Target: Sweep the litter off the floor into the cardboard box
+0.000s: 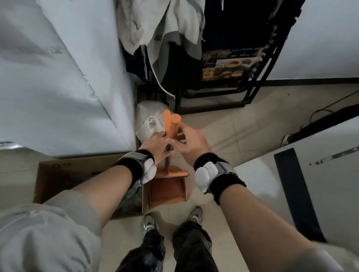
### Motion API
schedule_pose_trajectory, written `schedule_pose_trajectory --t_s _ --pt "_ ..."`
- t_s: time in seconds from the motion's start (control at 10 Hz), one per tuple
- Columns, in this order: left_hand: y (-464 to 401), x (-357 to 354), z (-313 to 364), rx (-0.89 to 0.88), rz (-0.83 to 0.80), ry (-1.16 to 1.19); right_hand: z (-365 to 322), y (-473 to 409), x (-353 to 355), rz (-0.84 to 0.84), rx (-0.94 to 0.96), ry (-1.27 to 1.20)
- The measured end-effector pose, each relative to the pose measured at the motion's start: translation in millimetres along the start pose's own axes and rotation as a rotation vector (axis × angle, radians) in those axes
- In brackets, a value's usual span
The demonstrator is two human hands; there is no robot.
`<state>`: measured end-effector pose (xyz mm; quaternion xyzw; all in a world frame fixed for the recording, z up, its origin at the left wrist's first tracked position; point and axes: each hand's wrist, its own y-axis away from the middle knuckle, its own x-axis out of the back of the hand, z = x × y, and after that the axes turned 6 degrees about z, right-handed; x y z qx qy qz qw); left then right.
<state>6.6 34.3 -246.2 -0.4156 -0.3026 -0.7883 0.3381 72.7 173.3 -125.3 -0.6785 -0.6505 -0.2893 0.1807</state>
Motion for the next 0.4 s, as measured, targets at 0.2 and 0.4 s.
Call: schedule_pose_trajectory --t_s 0.2,0.4 --pt "3 9 11 0.096 -0.031 0.123 4 4 9 -0.030 -0.124 0.008" --pt "28 47 25 0.100 -0.048 0.144 2 22 21 0.009 -0.326 0.067"
